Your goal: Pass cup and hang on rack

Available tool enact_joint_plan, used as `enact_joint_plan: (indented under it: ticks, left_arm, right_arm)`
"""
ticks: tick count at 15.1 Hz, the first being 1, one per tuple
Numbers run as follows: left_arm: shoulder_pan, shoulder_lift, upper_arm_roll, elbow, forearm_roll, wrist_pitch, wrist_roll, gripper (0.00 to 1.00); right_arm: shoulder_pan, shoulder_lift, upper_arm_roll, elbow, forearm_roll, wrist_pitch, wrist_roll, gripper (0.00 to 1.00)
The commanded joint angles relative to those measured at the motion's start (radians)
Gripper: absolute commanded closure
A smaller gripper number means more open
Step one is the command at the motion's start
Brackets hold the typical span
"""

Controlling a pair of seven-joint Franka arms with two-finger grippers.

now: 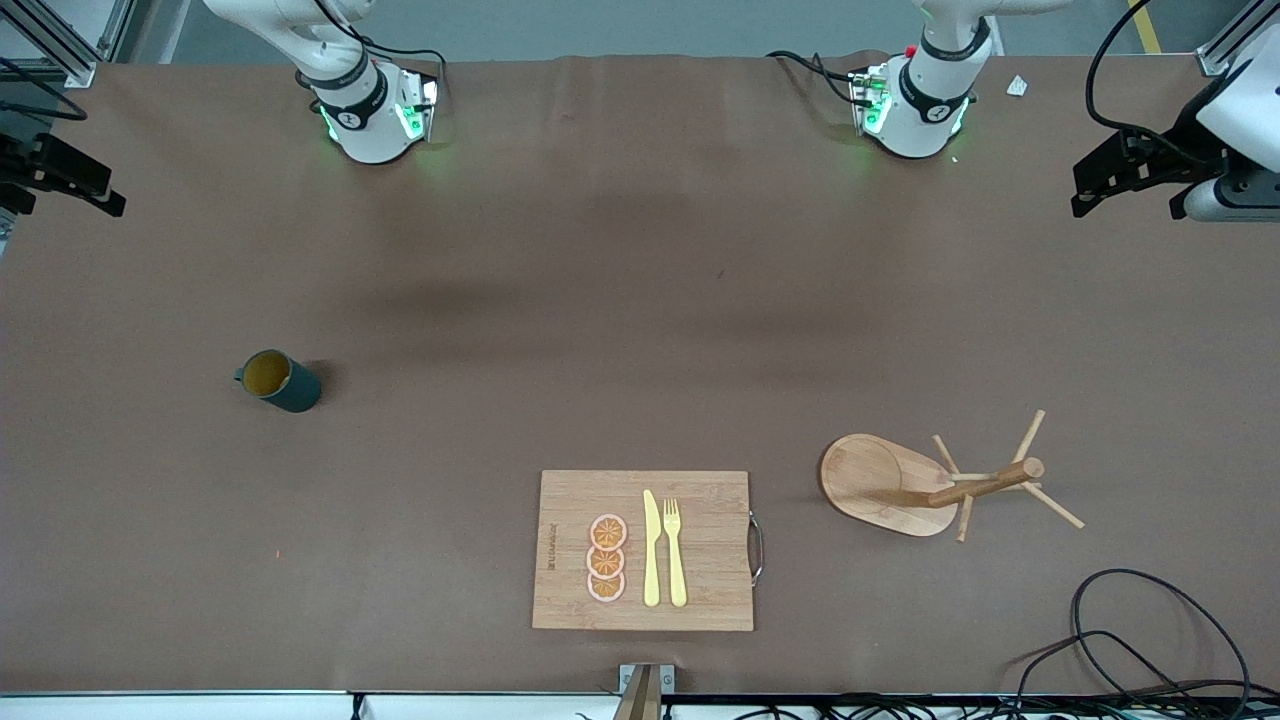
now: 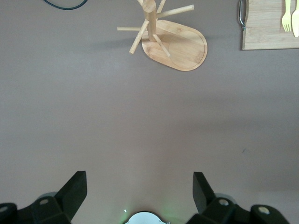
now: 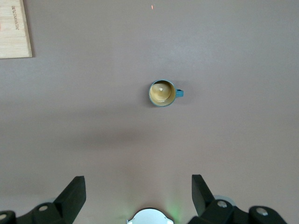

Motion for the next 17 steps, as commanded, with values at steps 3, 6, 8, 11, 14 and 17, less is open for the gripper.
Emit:
enact_joint_plan:
  ticks: [3, 6, 8, 11, 14, 17]
  left_arm:
    - [0.009, -0.005, 0.002, 0.025, -0.012, -0.012, 0.011, 0.00]
    - [0.009, 0.011, 0.005, 0.042, -0.016, -0.012, 0.011, 0.00]
    - [0.009, 0.011, 0.005, 0.038, -0.016, -0.012, 0.011, 0.00]
    - [0.009, 0.012, 0.005, 0.039, -0.016, -0.012, 0.007, 0.00]
    - [0.007, 0.012, 0.005, 0.039, -0.015, -0.012, 0.000, 0.00]
    - [0.009, 0.012, 0.005, 0.039, -0.016, -0.012, 0.002, 0.00]
  right_arm:
    - [-0.006, -0.030, 0.002, -0.029, -0.009, 0.002, -0.030, 0.00]
    - [-0.006, -0.030, 0.002, -0.029, -0.010, -0.002, -0.039, 0.00]
    - [-0.005, -0.032, 0.003, -0.029, -0.010, -0.002, -0.039, 0.00]
    - [-0.003, -0.030, 0.005, -0.029, -0.010, -0.008, -0.037, 0.00]
    - [-0.003, -0.032, 0.005, -0.029, -0.010, -0.010, -0.037, 0.00]
    - [-0.003, -0.032, 0.005, -0.029, -0.010, -0.010, -0.037, 0.00]
